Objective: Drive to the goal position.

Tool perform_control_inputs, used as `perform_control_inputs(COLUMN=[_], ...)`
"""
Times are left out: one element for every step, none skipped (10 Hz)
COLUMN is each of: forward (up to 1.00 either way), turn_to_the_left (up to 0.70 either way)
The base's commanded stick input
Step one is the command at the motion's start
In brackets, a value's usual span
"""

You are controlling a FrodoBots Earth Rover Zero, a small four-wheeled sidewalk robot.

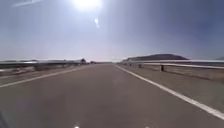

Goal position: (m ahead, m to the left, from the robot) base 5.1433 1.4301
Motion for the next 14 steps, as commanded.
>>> perform_control_inputs(forward=[1.0, 1.0, 1.0, 1.0, 1.0, 1.0, 1.0, 1.0, 1.0, 1.0, 1.0, 1.0, 1.0, 1.0], turn_to_the_left=[0.0, 0.0, 0.0, 0.0, 0.0, 0.0, 0.0, 0.0, 0.0, 0.0, 0.0, 0.0, 0.0, 0.0])
